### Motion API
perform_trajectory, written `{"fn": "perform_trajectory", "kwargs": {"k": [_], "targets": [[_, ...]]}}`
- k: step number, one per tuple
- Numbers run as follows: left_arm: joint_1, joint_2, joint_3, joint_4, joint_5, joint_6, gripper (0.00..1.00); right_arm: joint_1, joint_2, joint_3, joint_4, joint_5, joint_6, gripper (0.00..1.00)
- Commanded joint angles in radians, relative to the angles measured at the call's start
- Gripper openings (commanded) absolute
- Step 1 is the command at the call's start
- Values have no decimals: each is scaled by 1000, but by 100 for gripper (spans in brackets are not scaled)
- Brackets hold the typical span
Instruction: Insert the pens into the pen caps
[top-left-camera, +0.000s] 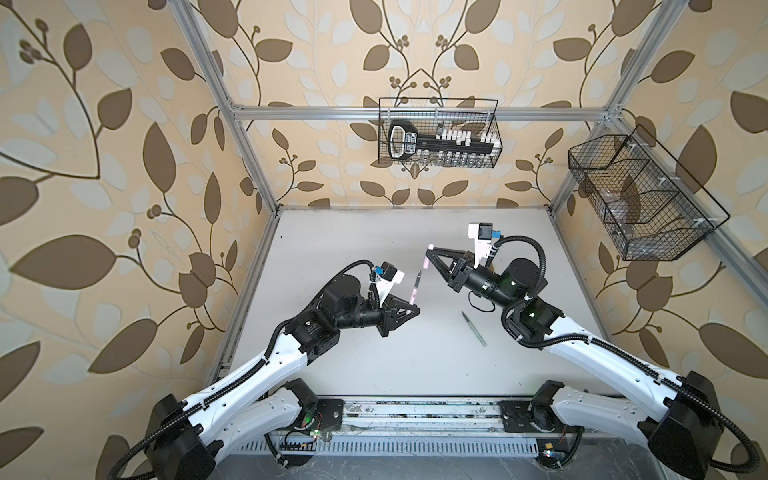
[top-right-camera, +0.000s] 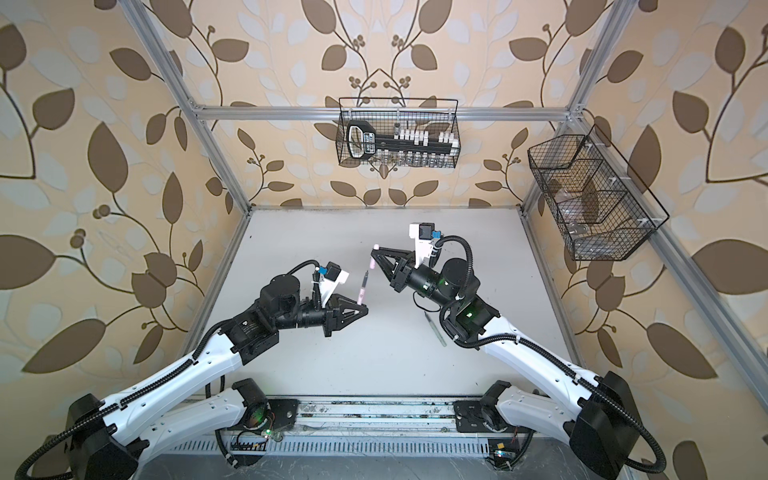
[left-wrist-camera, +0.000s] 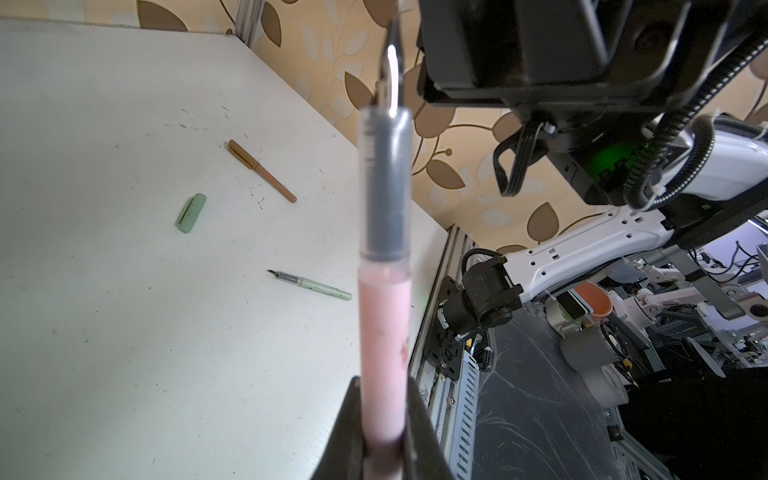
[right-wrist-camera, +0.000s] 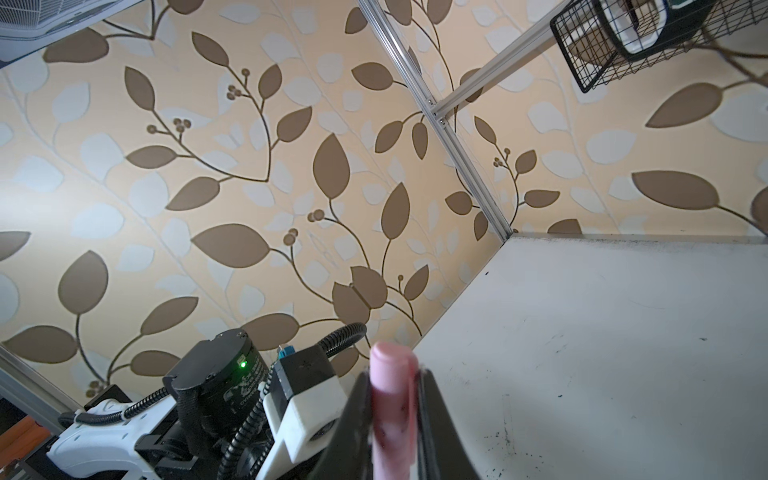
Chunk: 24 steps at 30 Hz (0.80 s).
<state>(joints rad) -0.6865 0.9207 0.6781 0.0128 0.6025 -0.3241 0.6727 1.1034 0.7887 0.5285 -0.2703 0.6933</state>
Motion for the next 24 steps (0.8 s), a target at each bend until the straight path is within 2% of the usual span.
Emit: {"fn": "perform_trajectory", "kwargs": {"k": [1, 6, 17, 24], "targets": [[1, -16, 52, 6, 8, 10, 0, -4, 19, 0, 54, -13, 19, 17], [1, -13, 51, 4, -5, 17, 0, 0, 45, 15, 53, -41, 23, 17], [1, -23, 55, -10, -22, 22, 0, 16, 43, -25, 89, -34, 40, 17], [1, -11, 51, 3, -13, 17, 0, -1, 26, 9, 78, -28, 23, 17]]}}
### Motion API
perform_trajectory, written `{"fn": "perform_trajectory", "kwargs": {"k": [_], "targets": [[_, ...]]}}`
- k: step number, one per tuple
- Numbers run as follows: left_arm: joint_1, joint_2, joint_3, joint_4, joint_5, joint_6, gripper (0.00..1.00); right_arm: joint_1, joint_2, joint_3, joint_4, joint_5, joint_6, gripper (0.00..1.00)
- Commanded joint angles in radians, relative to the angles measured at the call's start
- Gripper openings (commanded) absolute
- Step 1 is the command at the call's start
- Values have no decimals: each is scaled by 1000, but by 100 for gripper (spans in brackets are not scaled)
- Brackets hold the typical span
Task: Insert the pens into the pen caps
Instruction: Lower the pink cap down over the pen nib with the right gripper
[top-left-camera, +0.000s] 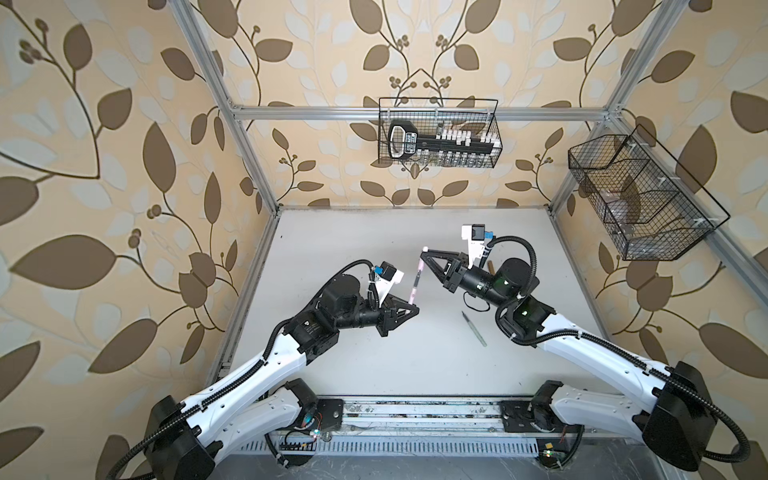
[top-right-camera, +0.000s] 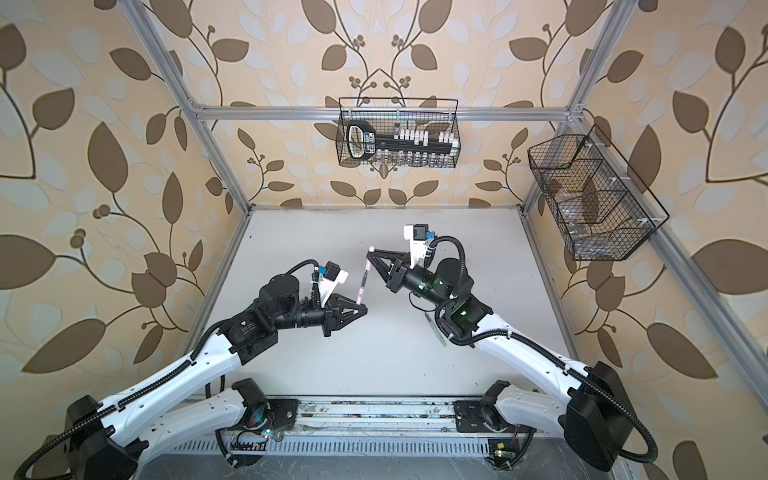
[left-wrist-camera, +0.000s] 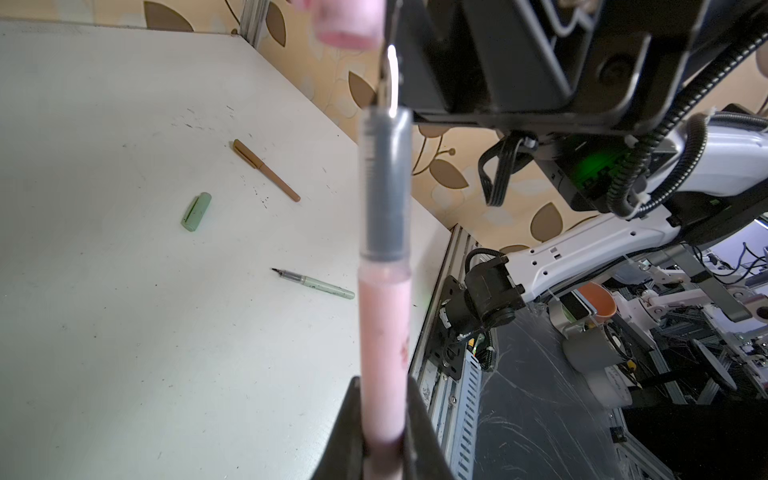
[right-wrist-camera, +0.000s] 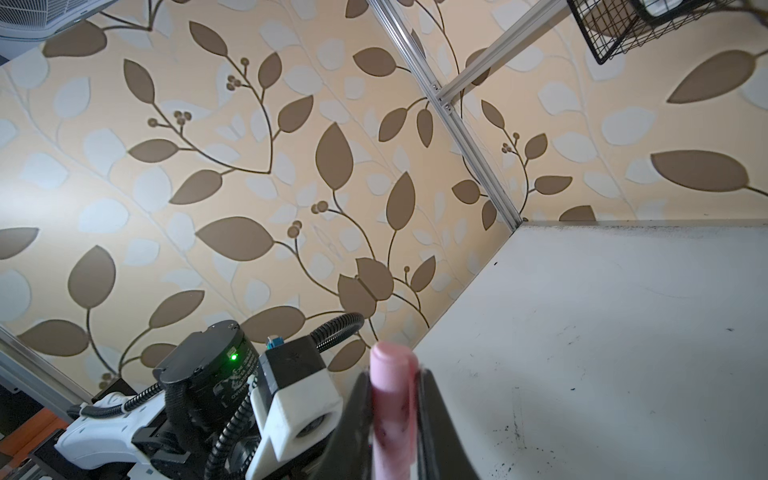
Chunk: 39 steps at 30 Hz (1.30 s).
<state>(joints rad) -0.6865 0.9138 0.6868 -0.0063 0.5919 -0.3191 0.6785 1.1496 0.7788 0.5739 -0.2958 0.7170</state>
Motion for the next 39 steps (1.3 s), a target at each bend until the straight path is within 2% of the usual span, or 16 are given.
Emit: {"fn": "perform_trajectory", "kwargs": {"k": [1, 25, 39], "targets": [[0, -4, 43, 20, -2, 12, 0, -6, -21, 25, 31, -5, -2, 17], [1, 3, 42, 18, -9, 23, 0, 19, -9, 3, 56, -18, 11, 17], [1, -18, 44, 15, -20, 32, 0, 28, -39, -15, -3, 0, -6, 17]]}}
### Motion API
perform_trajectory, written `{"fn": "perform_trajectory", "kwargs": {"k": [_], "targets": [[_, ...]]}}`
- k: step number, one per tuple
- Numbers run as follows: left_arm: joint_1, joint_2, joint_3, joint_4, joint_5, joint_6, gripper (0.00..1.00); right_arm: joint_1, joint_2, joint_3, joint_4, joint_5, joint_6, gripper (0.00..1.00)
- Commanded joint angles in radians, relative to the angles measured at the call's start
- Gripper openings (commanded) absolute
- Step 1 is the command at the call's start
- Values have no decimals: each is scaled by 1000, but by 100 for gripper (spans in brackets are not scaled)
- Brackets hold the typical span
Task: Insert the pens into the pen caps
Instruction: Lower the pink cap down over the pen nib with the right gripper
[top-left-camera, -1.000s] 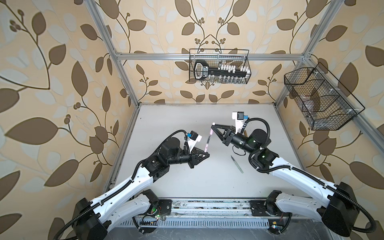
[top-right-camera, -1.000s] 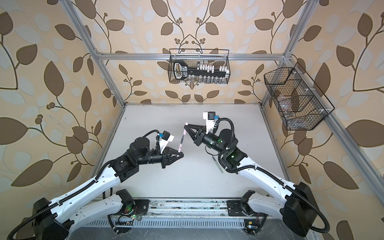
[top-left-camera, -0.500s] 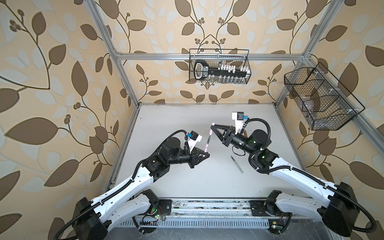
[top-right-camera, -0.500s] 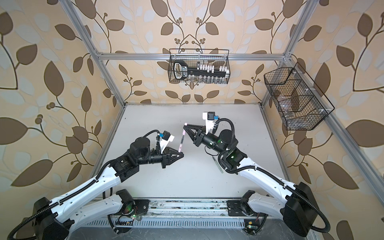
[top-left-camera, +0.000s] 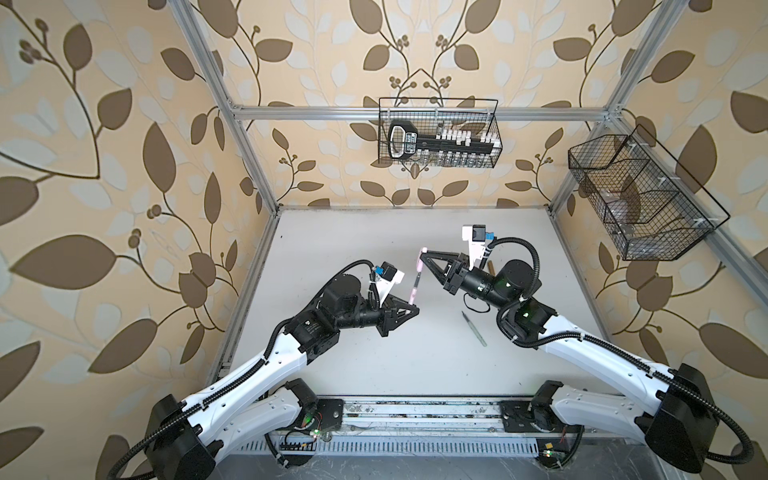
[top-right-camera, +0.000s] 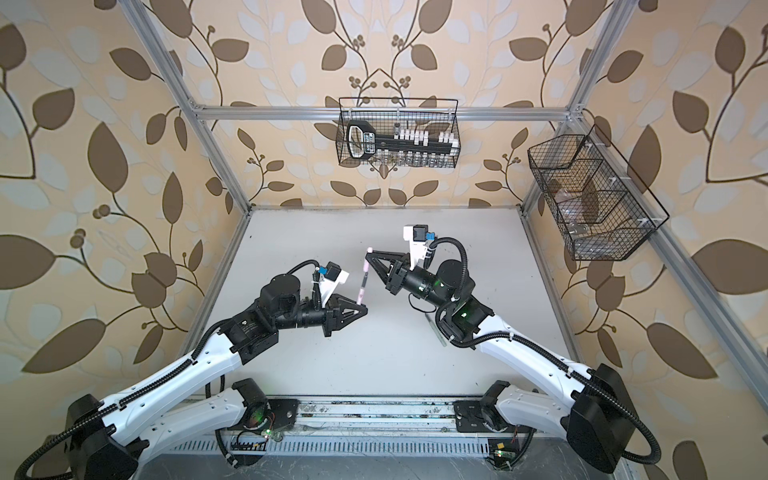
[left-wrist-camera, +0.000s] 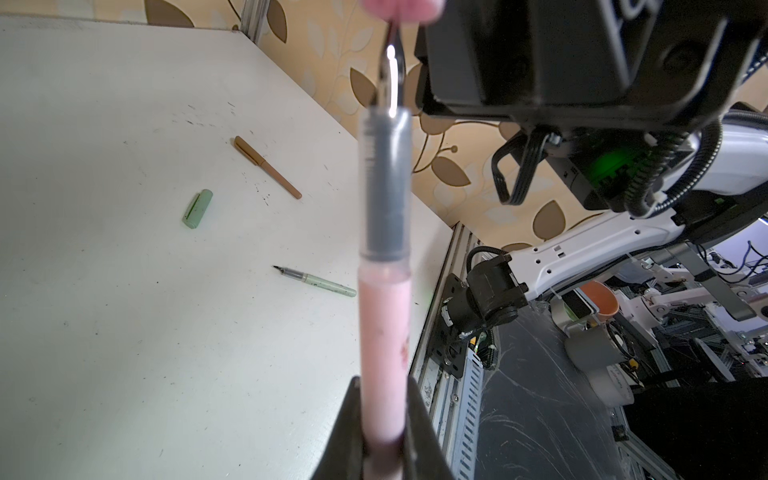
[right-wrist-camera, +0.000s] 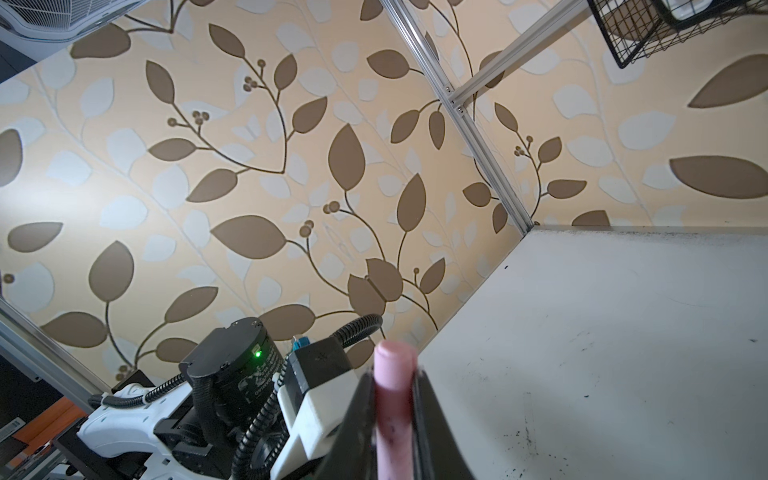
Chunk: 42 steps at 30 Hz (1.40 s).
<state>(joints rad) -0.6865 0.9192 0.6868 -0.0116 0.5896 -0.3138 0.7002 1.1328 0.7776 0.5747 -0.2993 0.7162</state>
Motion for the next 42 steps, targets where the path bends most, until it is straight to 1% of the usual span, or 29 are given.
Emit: {"fn": "perform_trajectory", "kwargs": {"k": [1, 5, 18, 25, 36, 39, 42], "targets": [[1, -25, 42, 21, -23, 27, 0, 7, -24, -16, -2, 3, -3, 16], [1, -28, 43, 18, -30, 29, 0, 11, -30, -29, 20, -3, 12, 16], [1, -40, 47, 20, -37, 31, 0, 21, -42, -13, -8, 5, 3, 16], [1, -38, 75, 15, -22, 41, 0, 39, -30, -17, -29, 17, -10, 16], [1, -31, 99, -1, -51, 71, 0, 68, -49, -30, -95, 48, -52, 17], [1, -18, 115, -6, -56, 85, 0, 76, -54, -31, -115, 50, -69, 18], [1, 0, 132, -17, -55, 97, 0, 82, -64, -22, -162, 61, -101, 28]]}}
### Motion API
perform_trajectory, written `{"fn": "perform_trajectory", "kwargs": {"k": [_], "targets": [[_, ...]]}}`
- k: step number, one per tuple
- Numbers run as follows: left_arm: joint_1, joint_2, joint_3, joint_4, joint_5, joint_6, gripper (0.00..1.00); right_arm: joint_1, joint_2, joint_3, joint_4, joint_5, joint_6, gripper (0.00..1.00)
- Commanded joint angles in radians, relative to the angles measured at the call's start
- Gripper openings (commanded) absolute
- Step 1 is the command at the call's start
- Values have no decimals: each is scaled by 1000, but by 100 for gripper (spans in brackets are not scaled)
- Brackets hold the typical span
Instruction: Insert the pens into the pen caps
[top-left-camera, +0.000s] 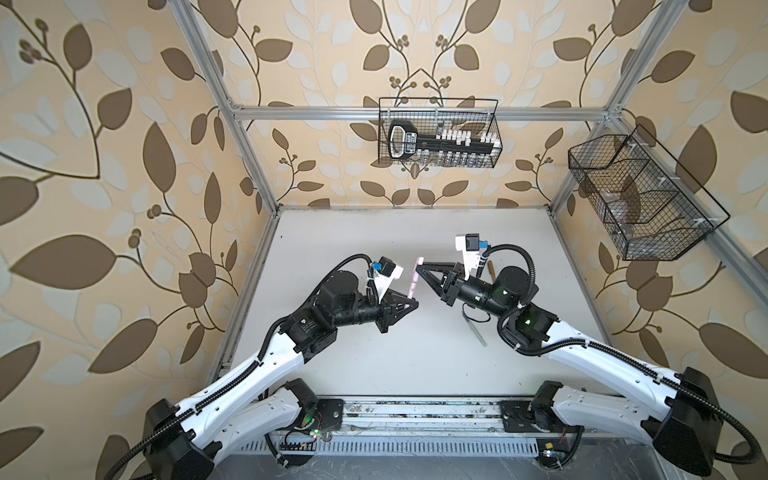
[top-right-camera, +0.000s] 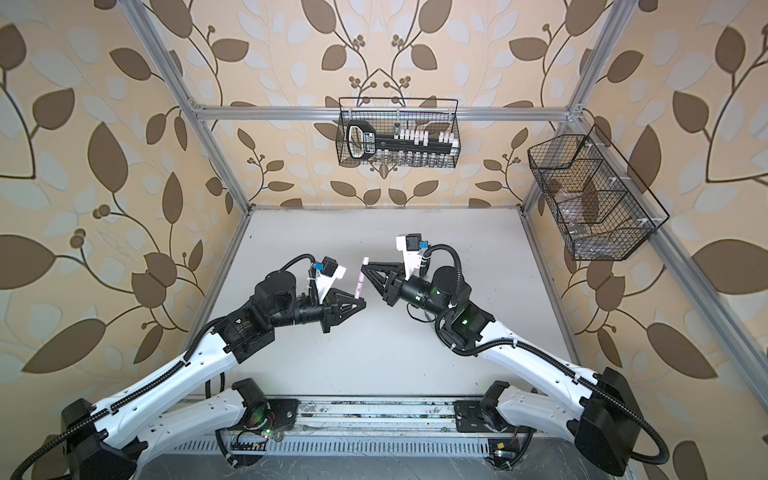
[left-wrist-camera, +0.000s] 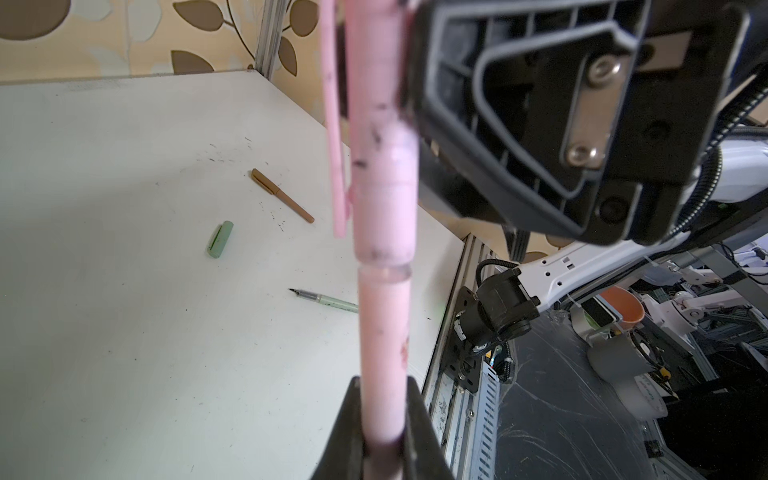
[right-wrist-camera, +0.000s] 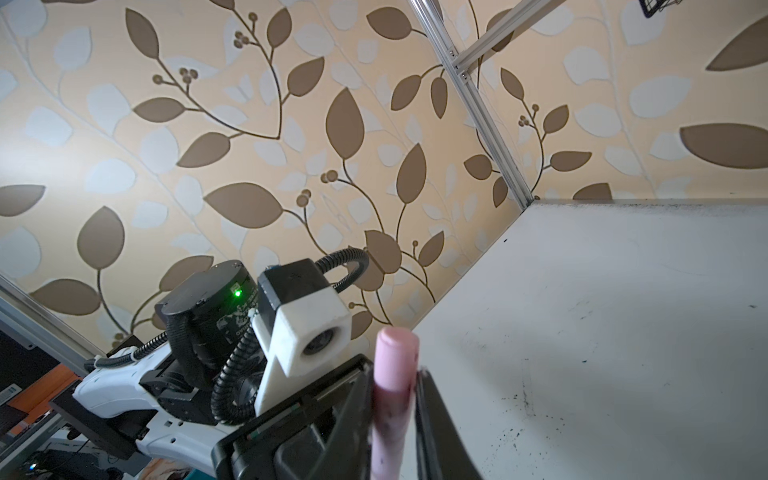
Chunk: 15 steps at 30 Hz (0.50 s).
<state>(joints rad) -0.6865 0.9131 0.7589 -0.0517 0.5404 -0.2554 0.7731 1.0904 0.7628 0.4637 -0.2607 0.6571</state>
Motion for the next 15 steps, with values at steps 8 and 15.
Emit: {"fn": "perform_trajectory", "kwargs": {"k": [8, 15], "targets": [[1, 49, 56, 3, 16, 35, 0, -55, -96, 50, -180, -79, -78, 55], [1, 59, 48, -18, 43, 21, 0, -188, -42, 119, -245, -253, -57, 63]]}}
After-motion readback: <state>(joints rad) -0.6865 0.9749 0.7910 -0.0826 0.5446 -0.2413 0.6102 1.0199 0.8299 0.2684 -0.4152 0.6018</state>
